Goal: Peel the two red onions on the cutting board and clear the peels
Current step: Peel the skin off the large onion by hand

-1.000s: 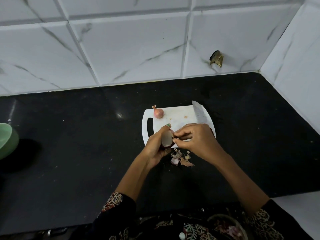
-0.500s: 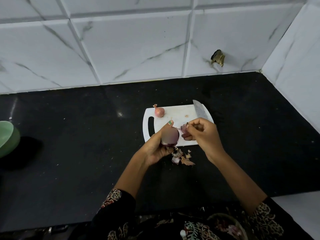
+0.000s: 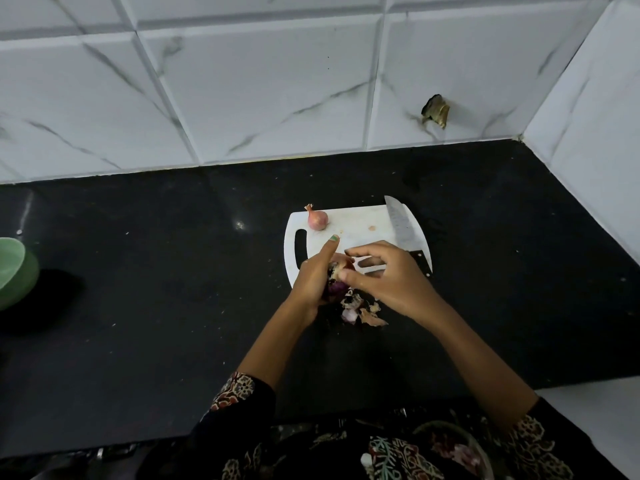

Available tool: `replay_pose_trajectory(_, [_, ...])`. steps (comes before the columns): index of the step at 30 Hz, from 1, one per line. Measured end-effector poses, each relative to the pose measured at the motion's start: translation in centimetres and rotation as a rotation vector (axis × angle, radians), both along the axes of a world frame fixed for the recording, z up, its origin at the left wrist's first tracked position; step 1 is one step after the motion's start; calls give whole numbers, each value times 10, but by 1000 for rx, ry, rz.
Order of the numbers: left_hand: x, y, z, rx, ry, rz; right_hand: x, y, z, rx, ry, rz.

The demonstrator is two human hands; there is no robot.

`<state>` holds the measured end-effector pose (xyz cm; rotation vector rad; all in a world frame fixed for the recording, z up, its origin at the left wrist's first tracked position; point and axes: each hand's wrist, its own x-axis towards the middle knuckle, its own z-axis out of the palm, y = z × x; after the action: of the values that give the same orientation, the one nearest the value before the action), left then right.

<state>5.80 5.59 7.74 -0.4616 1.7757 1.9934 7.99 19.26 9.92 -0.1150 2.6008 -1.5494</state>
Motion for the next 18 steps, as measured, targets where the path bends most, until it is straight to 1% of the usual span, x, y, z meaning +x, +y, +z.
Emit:
replay_pose_trajectory(4, [1, 6, 2, -64, 130, -14, 1, -5, 0, 58, 47, 2])
replay_pose_trajectory(9, [1, 4, -1, -120, 151, -28, 2, 0, 10, 72, 25, 64])
replay_pose_trajectory(13, [0, 0, -2, -113, 138, -36, 2, 3, 11, 8, 42, 55])
replay_pose_trajectory(15, [-2, -1, -5, -112, 129, -27, 4, 0, 6, 11, 105, 22])
replay_pose_trajectory(18, [-3, -1, -7, -95, 121, 24, 5, -9, -5, 82, 236, 38])
